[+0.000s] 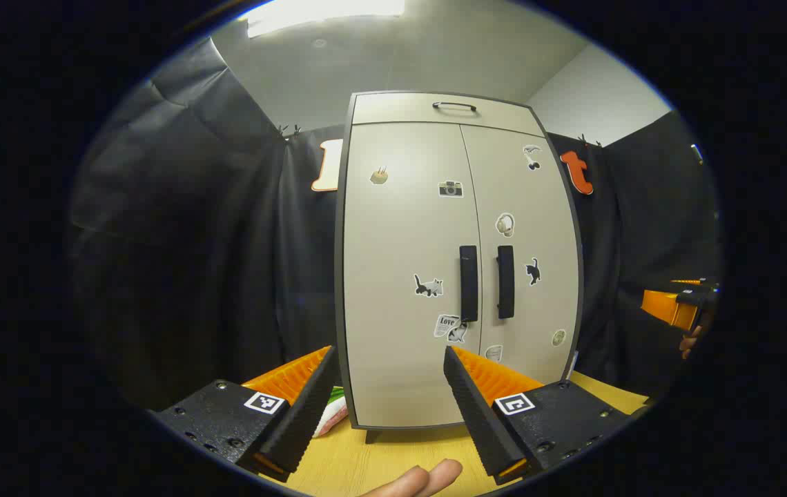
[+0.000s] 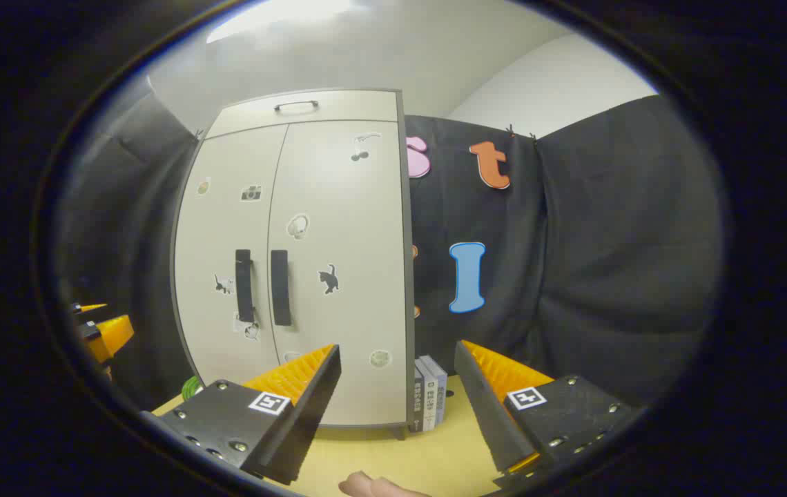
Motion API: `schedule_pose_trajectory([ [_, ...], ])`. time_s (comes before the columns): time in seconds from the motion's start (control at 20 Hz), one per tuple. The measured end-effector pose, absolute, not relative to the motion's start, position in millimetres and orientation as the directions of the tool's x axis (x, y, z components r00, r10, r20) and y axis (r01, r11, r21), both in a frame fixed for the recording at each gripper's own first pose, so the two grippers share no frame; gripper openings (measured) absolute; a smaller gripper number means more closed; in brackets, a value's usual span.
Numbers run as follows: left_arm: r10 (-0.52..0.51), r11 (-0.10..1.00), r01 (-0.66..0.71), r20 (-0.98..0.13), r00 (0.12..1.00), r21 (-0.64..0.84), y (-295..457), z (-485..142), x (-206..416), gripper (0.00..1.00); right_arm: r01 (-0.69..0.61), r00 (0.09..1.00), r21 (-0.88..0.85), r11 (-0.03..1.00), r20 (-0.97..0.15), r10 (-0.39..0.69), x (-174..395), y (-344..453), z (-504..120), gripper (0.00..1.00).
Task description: Open the right door of the double-door shoe cabinet with the right hand, and open the left door with the left hand.
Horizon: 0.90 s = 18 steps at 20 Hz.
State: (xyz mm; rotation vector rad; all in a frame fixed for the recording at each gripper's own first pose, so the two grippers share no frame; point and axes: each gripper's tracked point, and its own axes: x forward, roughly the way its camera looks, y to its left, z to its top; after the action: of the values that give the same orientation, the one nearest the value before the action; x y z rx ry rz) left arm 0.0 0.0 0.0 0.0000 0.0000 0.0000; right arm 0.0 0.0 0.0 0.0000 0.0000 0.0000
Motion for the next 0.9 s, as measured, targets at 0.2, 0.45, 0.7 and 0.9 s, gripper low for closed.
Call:
schedule_pose_trajectory([
  [0.2,-0.024,1.000,0.024,-0.011,1.000,-0.002,-10.1,-6.6,4.4,0.95,-0.023,1.000,-0.013,1.000,0.006,0.023,-0.2,5.4,-2.2,0.98],
  [0.45,-0.071,0.997,0.070,-0.022,0.997,-0.021,-27.2,-15.9,9.6,0.95,-0.028,0.999,-0.044,0.999,-0.024,0.027,4.7,5.4,-20.1,0.98],
  [0.7,-0.071,0.997,0.070,-0.031,0.997,-0.046,-26.1,-18.8,12.6,0.94,-0.041,0.998,-0.046,0.998,-0.057,0.038,9.9,5.0,-40.3,0.99],
  [0.9,-0.035,0.999,0.035,-0.014,0.999,-0.027,-11.9,-13.2,12.4,0.95,-0.055,0.996,-0.038,0.998,-0.067,0.053,15.8,10.6,-42.1,0.98],
])
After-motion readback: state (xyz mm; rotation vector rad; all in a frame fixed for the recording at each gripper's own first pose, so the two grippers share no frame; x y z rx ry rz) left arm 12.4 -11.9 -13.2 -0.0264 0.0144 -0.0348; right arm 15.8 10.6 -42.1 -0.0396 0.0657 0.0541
